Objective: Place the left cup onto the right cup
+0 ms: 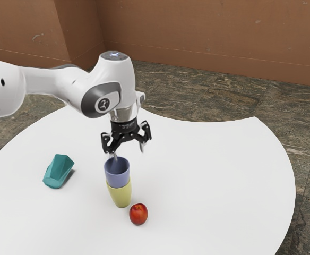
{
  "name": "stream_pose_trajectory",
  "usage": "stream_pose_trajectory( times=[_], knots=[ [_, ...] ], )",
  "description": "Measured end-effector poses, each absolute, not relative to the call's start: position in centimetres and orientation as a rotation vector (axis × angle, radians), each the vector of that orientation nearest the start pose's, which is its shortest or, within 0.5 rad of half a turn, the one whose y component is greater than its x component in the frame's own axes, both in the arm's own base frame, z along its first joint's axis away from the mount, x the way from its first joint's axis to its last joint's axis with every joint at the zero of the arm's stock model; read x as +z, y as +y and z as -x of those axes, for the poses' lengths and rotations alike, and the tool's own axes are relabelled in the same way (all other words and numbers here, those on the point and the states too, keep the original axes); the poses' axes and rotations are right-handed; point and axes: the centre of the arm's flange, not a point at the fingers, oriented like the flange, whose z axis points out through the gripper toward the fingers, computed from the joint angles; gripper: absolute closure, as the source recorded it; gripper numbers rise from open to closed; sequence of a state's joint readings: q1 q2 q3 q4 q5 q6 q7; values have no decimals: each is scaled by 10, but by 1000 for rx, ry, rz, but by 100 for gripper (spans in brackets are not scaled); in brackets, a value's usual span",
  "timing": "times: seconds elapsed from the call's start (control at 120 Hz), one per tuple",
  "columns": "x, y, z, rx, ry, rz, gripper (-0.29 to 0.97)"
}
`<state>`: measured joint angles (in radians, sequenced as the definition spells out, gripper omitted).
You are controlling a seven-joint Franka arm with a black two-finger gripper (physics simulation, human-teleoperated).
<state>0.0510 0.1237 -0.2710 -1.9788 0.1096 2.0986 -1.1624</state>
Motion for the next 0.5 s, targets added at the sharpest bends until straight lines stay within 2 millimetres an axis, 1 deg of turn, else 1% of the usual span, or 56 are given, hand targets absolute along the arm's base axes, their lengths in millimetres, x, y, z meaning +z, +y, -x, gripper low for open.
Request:
stream_pose_trajectory(
  times=[0.075, 0.175, 0.225, 0.3, 0.35, 0.4, 0.5],
  knots=[
    [426, -120, -569, -104, -1334, 2806, 4],
    [455, -120, -569, -175, -1335, 2828, 3],
    [465, -117, -569, -198, -1328, 2839, 2],
    [491, -110, -575, -236, -1317, 2857, 2],
    [505, -101, -578, -238, -1310, 2863, 1],
    [520, -85, -579, -232, -1302, 2861, 1],
    [564, -45, -575, -230, -1268, 2855, 1]
  ],
)
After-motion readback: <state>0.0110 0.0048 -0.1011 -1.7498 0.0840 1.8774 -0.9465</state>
